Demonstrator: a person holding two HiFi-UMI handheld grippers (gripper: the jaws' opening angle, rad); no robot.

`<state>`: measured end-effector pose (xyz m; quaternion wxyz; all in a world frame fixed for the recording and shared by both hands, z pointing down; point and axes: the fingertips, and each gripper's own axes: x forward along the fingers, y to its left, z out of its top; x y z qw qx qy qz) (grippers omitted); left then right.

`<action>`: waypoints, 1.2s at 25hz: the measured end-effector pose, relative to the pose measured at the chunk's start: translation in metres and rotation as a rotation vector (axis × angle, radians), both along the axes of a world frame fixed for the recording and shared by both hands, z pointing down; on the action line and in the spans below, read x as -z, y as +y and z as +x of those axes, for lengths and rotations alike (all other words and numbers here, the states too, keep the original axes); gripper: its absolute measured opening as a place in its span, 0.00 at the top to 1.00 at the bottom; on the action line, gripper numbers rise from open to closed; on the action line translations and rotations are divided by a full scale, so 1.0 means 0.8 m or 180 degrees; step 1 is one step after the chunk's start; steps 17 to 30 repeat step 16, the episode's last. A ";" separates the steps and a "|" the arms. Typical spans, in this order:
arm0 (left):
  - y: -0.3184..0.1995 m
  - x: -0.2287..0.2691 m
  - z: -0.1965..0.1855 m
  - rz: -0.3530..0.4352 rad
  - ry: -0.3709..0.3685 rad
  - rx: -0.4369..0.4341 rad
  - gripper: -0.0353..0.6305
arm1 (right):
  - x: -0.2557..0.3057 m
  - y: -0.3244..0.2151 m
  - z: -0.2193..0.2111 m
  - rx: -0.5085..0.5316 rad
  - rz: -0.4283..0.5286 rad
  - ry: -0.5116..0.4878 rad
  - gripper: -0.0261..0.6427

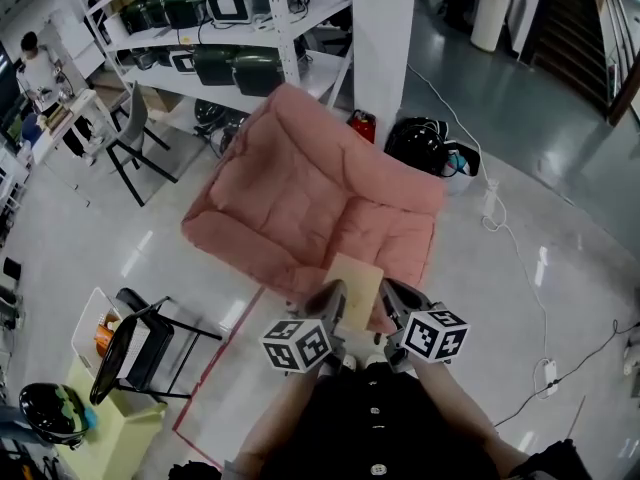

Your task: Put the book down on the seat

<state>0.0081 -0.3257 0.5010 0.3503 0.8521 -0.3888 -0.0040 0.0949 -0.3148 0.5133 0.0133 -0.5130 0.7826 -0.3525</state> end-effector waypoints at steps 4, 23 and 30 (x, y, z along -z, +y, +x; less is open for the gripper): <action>-0.001 -0.001 -0.003 -0.0018 0.0017 0.0057 0.93 | 0.000 -0.003 0.001 0.0018 0.0011 -0.0015 0.94; 0.003 -0.003 -0.014 -0.0064 -0.0013 0.0185 0.93 | 0.000 -0.002 -0.019 0.0202 -0.0027 -0.0047 0.94; 0.003 -0.003 -0.014 -0.0064 -0.0013 0.0185 0.93 | 0.000 -0.002 -0.019 0.0202 -0.0027 -0.0047 0.94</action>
